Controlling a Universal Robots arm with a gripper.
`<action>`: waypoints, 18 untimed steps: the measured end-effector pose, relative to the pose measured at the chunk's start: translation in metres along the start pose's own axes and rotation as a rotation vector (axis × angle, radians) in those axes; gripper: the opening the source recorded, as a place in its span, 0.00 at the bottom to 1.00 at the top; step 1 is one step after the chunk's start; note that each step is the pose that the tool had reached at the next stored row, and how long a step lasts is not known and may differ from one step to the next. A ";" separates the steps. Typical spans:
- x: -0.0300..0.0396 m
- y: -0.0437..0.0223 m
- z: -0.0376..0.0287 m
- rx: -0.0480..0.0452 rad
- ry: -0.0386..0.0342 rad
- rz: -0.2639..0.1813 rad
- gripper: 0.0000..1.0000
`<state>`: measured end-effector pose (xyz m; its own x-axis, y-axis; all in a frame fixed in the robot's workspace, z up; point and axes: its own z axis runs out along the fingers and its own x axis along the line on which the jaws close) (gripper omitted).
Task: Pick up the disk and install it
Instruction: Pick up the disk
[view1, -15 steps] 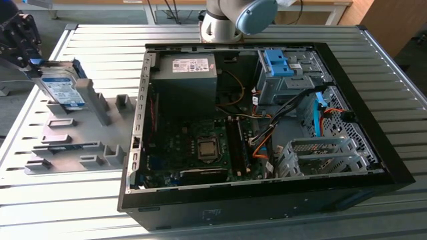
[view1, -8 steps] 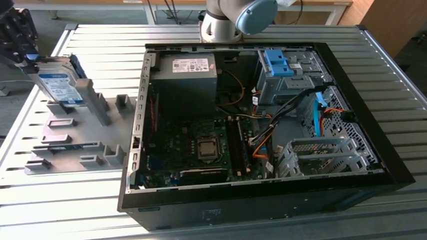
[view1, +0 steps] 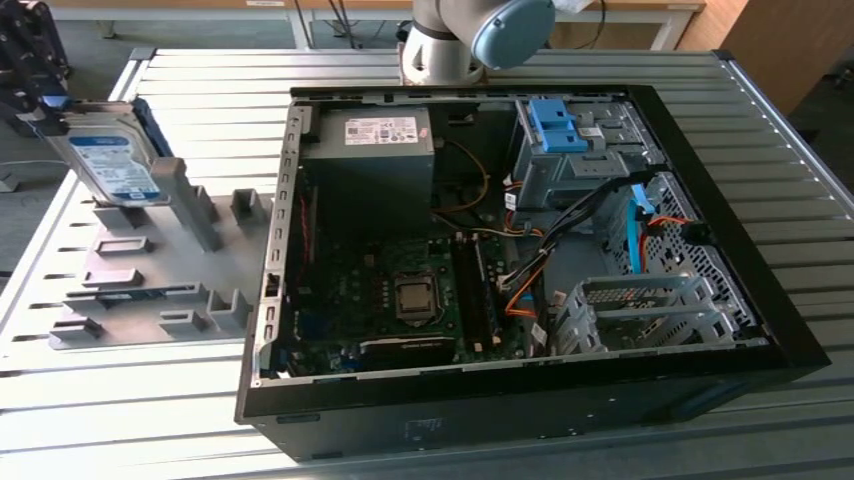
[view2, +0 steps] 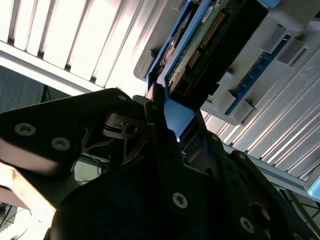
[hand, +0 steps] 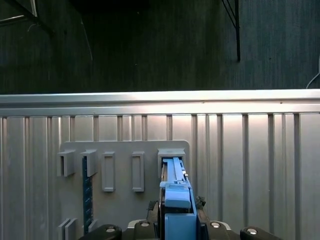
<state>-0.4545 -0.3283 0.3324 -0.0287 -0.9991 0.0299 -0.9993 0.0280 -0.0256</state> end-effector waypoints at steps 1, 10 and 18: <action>0.0001 -0.0001 -0.0020 0.0000 0.0000 0.000 0.36; 0.0006 -0.0005 -0.0200 0.0000 0.0000 0.000 0.36; 0.0010 -0.0009 -0.0335 -0.0001 0.0000 0.000 0.36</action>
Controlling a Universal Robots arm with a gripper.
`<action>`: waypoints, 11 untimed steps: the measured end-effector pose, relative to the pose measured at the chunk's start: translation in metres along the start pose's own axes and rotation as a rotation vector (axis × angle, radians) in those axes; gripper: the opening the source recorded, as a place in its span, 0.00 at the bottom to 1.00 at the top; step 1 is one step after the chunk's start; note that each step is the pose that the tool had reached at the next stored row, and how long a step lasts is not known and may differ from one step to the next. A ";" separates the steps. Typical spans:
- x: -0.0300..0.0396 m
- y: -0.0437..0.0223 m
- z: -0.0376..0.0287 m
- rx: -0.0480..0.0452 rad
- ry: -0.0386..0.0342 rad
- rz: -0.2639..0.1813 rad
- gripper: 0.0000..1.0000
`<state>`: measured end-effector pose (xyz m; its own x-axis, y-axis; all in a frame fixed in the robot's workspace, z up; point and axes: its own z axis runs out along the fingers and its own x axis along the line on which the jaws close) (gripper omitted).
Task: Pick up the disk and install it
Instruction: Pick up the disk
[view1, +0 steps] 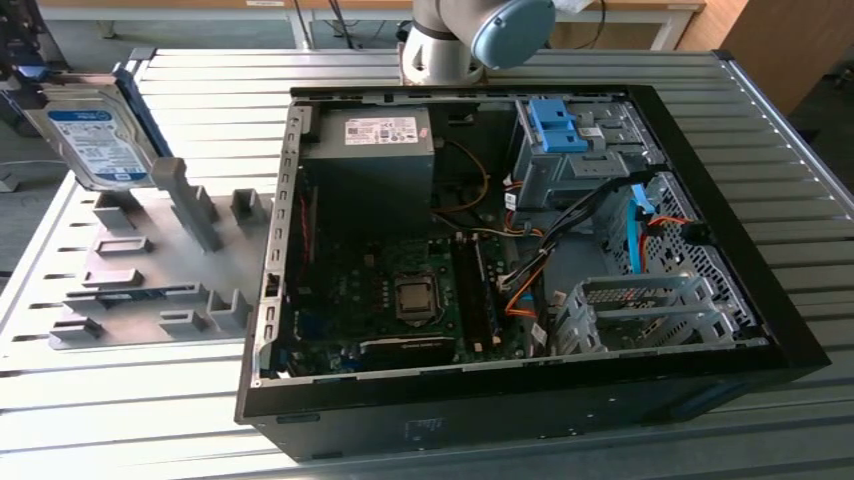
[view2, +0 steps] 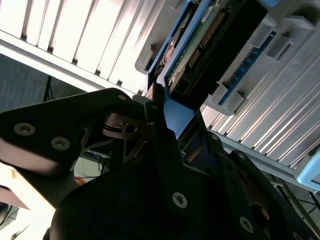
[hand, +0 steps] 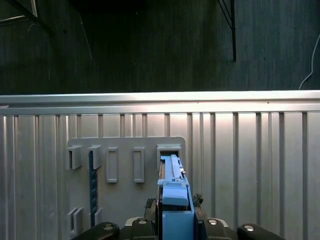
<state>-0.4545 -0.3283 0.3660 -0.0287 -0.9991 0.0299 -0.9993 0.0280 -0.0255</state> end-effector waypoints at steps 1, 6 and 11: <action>0.0000 0.0000 -0.0016 0.0001 0.0000 0.000 0.36; 0.0003 -0.0002 -0.0096 0.0000 0.0000 0.000 0.36; 0.0004 -0.0003 -0.0140 0.0003 -0.0001 0.000 0.36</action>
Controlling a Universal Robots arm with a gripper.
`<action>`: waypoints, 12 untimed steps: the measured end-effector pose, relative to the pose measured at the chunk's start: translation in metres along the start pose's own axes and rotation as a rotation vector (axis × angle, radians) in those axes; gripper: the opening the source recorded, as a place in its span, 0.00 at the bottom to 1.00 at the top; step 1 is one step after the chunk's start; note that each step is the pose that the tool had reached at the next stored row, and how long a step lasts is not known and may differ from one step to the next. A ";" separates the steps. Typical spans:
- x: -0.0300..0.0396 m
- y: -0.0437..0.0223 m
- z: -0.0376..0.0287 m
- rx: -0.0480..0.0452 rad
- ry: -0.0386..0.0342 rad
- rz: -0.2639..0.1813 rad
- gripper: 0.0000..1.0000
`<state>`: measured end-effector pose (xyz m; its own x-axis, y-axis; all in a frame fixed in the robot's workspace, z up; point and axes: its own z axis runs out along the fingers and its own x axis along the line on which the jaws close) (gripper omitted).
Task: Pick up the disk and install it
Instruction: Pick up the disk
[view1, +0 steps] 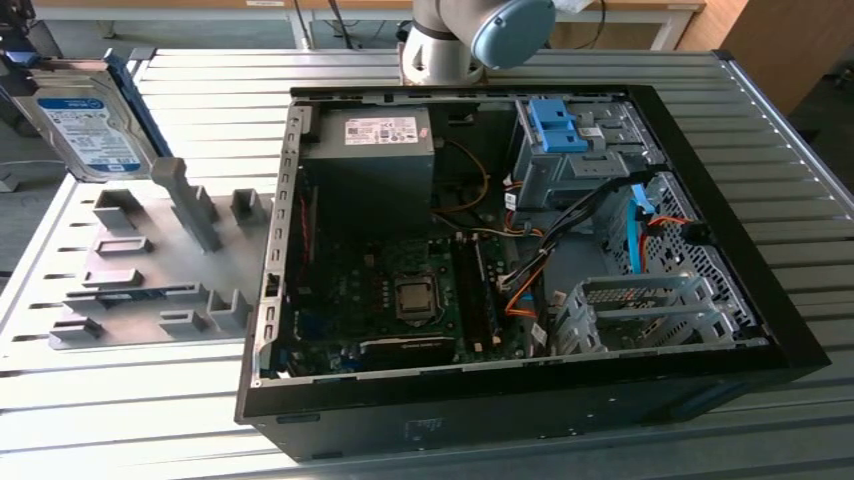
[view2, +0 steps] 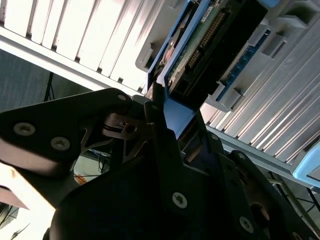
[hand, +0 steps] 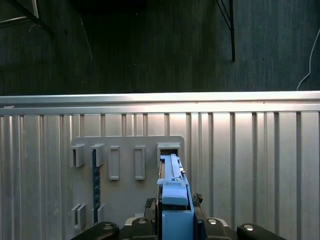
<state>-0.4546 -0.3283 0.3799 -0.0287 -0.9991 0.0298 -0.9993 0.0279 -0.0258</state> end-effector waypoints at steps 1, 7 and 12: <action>0.0000 -0.0001 -0.0002 -0.0001 0.0000 0.000 0.36; 0.0000 0.0000 -0.0007 -0.0003 0.0001 0.000 0.36; 0.0000 0.0000 -0.0012 -0.0004 0.0002 0.000 0.36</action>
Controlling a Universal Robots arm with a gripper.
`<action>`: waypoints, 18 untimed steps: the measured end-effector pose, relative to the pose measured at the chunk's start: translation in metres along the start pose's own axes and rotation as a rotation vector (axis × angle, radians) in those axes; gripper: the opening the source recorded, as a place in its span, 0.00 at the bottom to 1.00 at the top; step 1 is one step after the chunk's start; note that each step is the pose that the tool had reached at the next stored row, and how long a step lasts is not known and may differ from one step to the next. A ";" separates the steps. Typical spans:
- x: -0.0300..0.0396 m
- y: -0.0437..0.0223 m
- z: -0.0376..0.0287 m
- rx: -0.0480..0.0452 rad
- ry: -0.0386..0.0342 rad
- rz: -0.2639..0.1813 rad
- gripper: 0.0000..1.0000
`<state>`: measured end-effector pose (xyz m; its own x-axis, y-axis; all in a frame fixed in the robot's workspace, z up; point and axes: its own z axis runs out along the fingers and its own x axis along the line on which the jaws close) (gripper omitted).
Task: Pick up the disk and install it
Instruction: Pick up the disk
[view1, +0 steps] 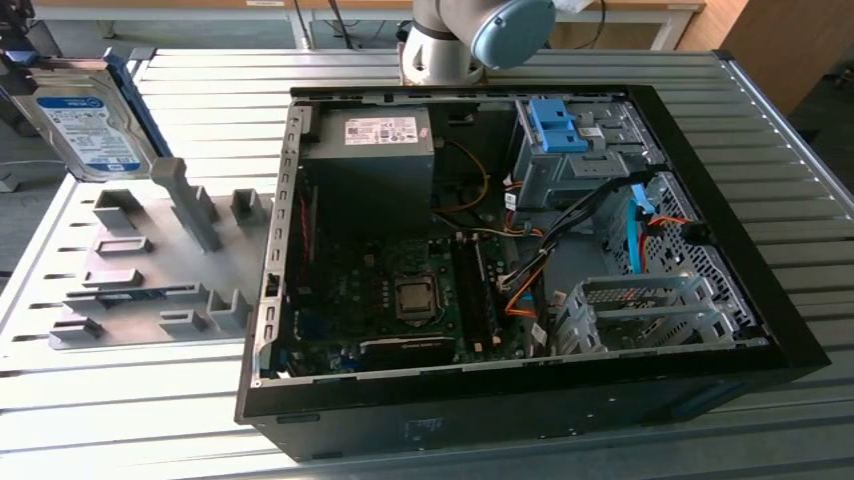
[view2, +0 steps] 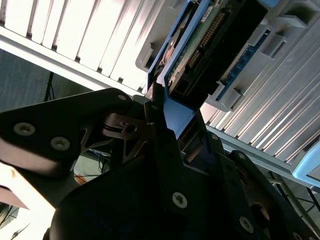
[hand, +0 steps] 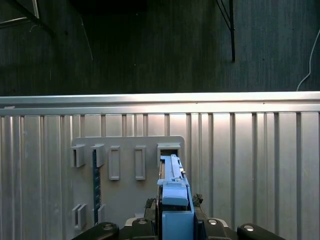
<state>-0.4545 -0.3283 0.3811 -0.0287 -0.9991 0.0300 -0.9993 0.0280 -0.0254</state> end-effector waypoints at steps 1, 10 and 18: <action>0.0000 0.0000 -0.0007 -0.0002 0.0001 0.000 0.36; 0.0005 -0.0004 -0.0146 0.0003 -0.0001 0.000 0.36; 0.0008 -0.0007 -0.0278 0.0002 -0.0001 0.000 0.36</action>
<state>-0.4545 -0.3283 0.4089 -0.0287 -0.9991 0.0299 -0.9993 0.0279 -0.0256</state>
